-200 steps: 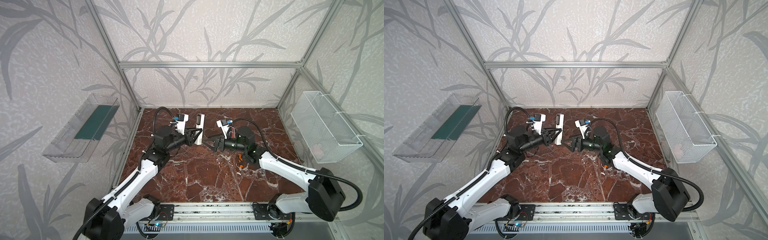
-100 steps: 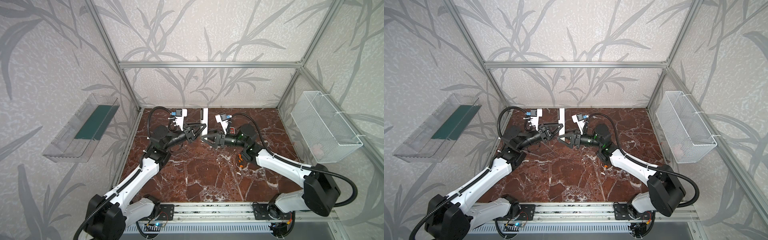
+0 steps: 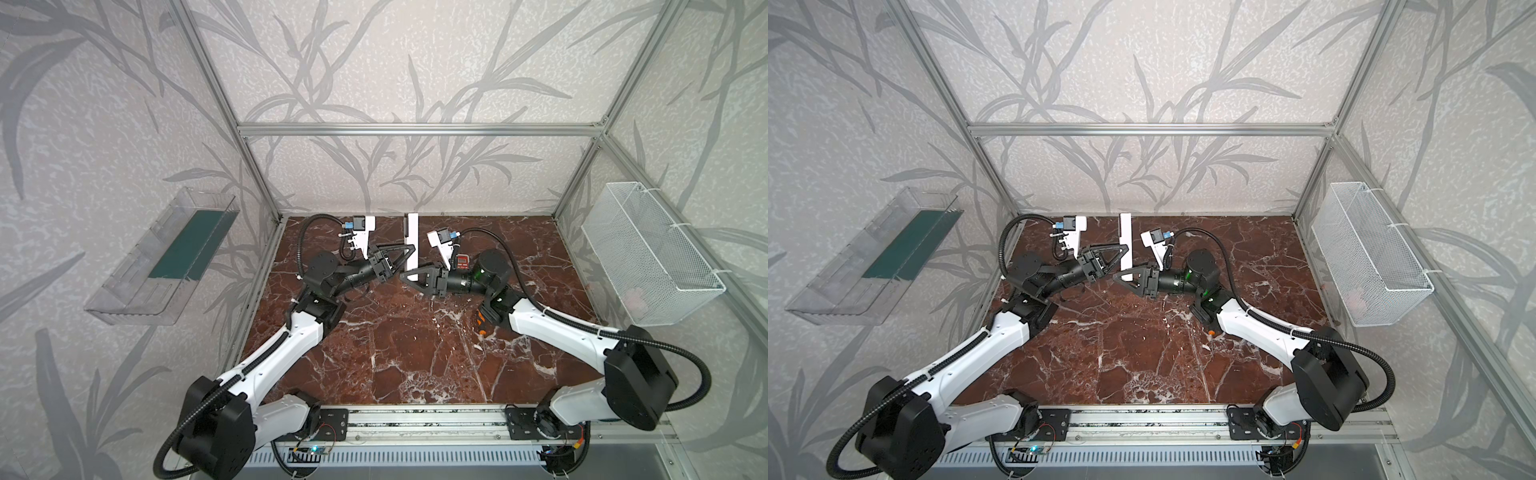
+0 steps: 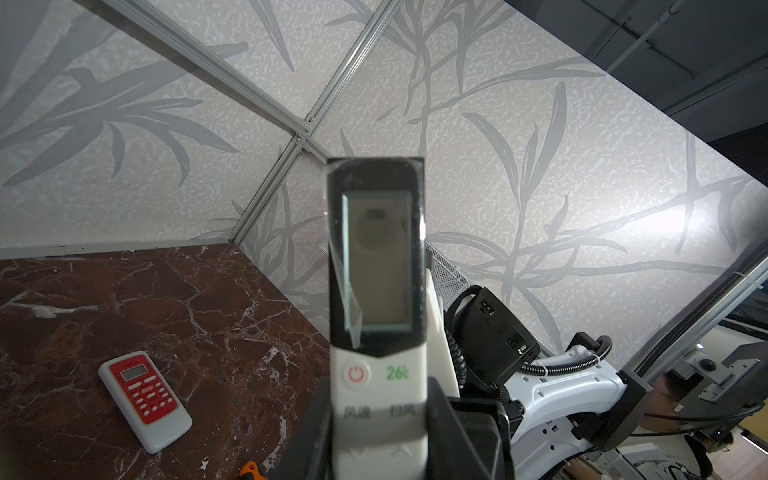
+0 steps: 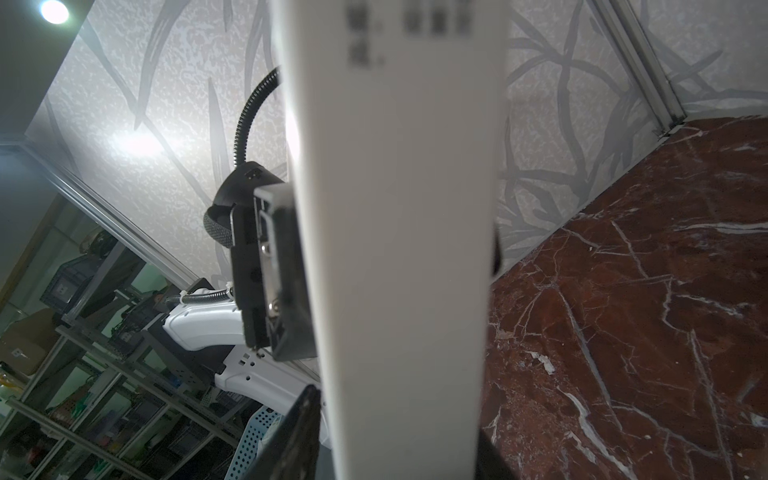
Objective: Unload the batteries from the remote control
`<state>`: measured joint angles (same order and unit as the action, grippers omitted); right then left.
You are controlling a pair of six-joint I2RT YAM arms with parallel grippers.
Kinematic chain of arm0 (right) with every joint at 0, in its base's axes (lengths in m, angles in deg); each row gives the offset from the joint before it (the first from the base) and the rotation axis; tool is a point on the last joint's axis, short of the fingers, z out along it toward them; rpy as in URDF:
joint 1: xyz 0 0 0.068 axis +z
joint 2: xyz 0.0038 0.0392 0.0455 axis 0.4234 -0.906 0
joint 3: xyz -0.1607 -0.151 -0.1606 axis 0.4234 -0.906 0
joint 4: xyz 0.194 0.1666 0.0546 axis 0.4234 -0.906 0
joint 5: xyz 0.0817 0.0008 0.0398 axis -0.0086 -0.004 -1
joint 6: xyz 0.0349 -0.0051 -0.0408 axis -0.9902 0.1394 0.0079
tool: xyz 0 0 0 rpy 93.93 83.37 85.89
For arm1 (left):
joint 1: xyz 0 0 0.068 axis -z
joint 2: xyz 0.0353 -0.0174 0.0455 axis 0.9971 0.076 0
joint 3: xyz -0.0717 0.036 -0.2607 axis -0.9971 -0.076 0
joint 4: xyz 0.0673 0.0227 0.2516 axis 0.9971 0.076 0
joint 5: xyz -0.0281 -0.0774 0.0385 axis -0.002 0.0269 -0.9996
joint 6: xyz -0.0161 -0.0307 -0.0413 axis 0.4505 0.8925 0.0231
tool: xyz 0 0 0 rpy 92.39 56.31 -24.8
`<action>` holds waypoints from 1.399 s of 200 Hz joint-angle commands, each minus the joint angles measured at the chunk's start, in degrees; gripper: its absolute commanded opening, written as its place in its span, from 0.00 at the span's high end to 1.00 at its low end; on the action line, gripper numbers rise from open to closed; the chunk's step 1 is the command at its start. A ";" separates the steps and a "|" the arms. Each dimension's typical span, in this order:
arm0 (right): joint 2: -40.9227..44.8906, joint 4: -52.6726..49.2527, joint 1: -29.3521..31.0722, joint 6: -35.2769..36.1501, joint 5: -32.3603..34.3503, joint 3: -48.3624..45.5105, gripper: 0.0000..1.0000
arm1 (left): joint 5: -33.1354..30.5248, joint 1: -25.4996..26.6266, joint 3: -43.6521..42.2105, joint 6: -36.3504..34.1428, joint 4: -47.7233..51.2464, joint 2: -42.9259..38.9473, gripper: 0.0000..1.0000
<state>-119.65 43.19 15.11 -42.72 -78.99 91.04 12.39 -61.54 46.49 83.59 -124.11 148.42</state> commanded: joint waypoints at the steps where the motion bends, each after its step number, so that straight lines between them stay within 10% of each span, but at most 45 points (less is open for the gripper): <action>1: 0.68 3.94 0.53 0.45 -1.38 0.60 0.57 | 0.07 -0.19 -0.71 0.62 -2.91 0.83 0.84; 84: 2.21 2.51 0.44 2.08 1.09 -0.20 0.72 | 0.59 -0.19 -1.08 -0.25 -1.09 0.31 0.81; 170: 3.74 -6.15 0.44 8.32 1.37 0.51 0.97 | 0.23 -1.01 -0.69 -1.41 0.69 -1.68 0.34; 280: 6.60 -19.71 0.44 18.23 1.90 2.26 0.99 | 9.90 -2.65 2.49 9.82 -11.71 4.12 0.39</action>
<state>-115.30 25.46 15.31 -27.72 -77.14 90.76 18.23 -64.06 47.30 88.13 -128.33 150.69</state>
